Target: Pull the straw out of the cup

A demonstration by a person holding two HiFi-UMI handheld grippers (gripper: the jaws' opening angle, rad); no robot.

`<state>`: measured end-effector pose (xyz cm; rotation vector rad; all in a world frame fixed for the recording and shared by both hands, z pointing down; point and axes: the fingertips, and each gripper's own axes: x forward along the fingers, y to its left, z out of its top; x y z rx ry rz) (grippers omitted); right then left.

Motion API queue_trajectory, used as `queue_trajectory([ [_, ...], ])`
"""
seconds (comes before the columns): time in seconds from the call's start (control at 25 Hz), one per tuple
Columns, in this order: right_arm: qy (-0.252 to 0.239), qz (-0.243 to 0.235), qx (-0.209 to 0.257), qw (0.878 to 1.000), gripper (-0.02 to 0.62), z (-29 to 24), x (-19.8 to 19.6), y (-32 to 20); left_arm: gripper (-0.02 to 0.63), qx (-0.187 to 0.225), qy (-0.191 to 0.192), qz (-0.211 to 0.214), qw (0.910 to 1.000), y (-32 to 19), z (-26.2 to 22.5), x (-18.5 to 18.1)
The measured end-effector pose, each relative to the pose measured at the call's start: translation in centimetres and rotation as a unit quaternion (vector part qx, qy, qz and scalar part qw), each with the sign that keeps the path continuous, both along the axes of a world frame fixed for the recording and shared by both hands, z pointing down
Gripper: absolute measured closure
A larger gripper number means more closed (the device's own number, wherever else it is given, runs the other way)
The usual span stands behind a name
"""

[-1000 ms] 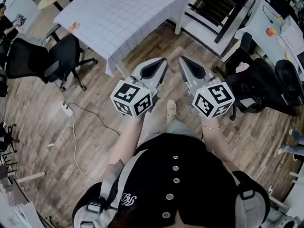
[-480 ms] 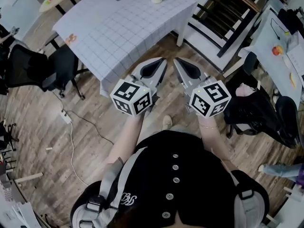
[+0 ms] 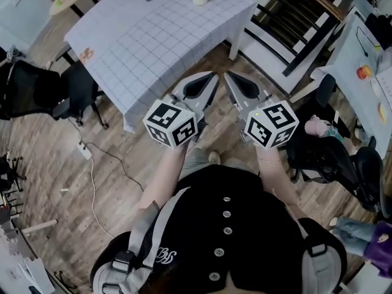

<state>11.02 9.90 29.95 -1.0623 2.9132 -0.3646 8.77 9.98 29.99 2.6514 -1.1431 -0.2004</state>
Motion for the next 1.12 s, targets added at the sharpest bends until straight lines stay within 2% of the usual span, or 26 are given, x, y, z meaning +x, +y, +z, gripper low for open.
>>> queue_trajectory([
  [0.24, -0.008, -0.012, -0.021, 1.0, 0.595, 1.9, -0.2, -1.1, 0.606, -0.007, 0.014, 0.004, 0.9999, -1.5, 1.0, -0.2],
  [0.48, -0.005, -0.009, -0.025, 1.0, 0.595, 2.6, -0.5, -4.3, 0.606, -0.015, 0.009, 0.005, 0.9998, -4.9, 1.9, -0.5],
  [0.76, 0.004, 0.0, -0.02, 1.0, 0.595, 2.8, -1.8, -10.5, 0.606, -0.021, -0.003, -0.002, 0.9998, -11.2, 2.8, -2.3],
  [1.12, 0.01, 0.022, -0.011, 1.0, 0.595, 1.9, -4.8, -20.8, 0.606, -0.017, -0.013, 0.016, 0.9996, -21.3, 1.8, -5.5],
])
